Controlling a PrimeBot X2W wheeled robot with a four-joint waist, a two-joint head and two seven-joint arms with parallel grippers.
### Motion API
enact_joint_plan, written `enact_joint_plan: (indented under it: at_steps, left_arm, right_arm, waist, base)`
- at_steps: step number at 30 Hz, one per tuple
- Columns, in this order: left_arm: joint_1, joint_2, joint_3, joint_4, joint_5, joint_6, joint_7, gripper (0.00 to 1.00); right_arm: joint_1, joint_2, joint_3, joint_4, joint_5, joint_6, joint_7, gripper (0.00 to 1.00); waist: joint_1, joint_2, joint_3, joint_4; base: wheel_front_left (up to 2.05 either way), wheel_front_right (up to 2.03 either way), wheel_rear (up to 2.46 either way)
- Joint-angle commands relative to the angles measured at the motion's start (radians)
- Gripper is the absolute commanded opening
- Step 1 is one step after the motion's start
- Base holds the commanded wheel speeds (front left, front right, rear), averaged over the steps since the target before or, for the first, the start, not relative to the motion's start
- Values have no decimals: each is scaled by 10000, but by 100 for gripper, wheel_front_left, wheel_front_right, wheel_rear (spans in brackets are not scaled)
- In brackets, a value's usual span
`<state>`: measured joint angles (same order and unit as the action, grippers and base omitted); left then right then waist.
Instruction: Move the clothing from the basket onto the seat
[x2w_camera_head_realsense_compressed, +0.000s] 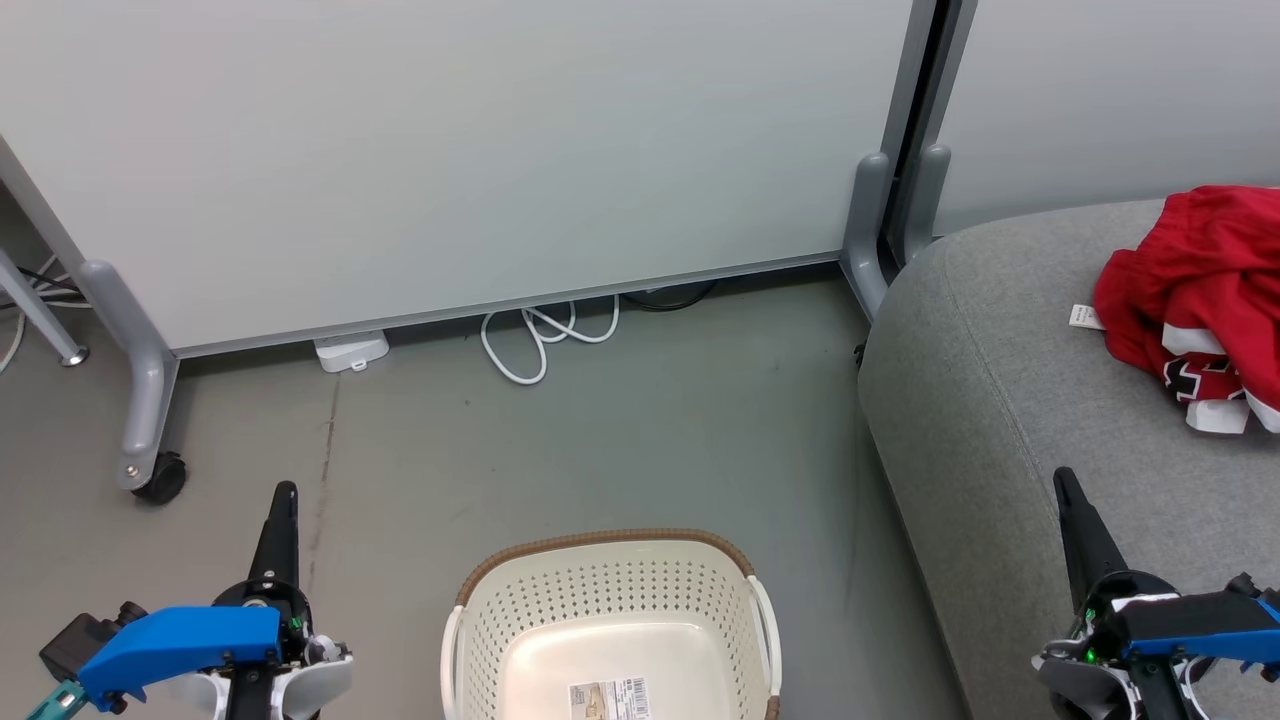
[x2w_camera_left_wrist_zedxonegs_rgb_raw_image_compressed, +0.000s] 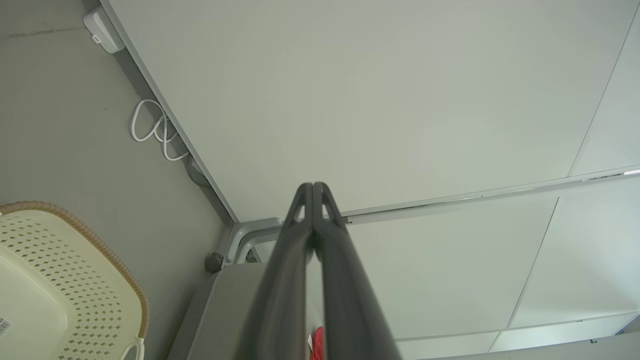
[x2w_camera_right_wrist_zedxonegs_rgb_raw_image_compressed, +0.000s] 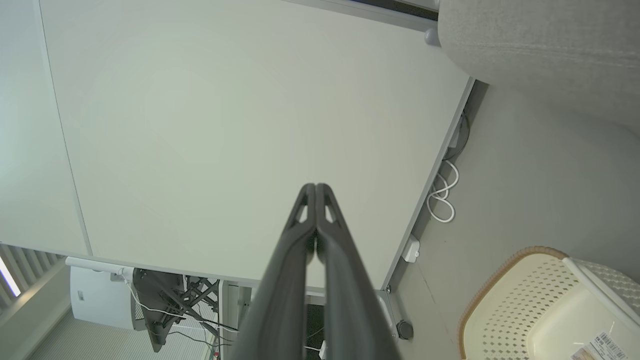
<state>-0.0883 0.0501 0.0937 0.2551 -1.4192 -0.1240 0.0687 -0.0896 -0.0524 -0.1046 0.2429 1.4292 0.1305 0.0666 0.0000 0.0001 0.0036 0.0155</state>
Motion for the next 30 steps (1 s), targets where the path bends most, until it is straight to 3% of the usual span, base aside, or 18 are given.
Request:
enact_joint_plan:
  at_steps: [1,30]
  left_arm:
    - [-188,7,73,-86,-174,-79,36,0]
    - [-254,0,230,-113,-1947,-109,493,0]
  right_arm:
    - [-188,15,-24,-13,189,3,61,0]
    - [-254,35,-110,28,1846,4,508,0]
  waist:
    - [0,-1,0,-5]
    - [0,-1,-5,-155]
  base:
    - [0,0,0]
    - [0,0,0]
